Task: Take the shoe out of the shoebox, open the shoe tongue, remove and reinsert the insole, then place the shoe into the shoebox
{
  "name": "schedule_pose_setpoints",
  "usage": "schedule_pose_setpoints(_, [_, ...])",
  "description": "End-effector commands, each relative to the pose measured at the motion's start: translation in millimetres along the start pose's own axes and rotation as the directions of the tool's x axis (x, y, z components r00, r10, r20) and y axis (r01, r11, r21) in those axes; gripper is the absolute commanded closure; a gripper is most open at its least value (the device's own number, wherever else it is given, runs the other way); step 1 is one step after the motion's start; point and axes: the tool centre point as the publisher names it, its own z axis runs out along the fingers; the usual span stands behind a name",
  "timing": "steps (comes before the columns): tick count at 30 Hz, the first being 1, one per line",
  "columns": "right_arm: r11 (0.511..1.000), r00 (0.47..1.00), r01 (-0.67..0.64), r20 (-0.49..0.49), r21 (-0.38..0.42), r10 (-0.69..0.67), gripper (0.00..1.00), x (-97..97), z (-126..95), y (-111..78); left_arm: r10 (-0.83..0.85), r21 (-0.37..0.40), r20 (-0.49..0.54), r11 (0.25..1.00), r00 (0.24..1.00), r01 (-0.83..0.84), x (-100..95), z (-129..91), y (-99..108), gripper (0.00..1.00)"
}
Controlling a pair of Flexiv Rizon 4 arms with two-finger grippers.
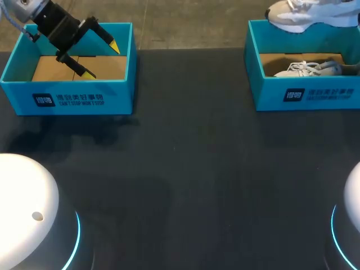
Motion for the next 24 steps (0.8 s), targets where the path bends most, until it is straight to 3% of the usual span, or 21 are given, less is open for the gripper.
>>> schedule_pose_setpoints(1, [1.000,1.000,-0.008,-0.001,-0.016,0.008,1.00,2.6,13,-9.8,0.000,-0.003,-0.004,1.000,1.000,0.000,-0.3,0,-1,0.00])
schedule_pose_setpoints(24, [0.991,0.992,-0.120,0.022,-0.066,0.122,1.00,12.4,61,-21.2,0.000,-0.003,-0.004,1.000,1.000,0.000,-0.3,0,-1,0.00])
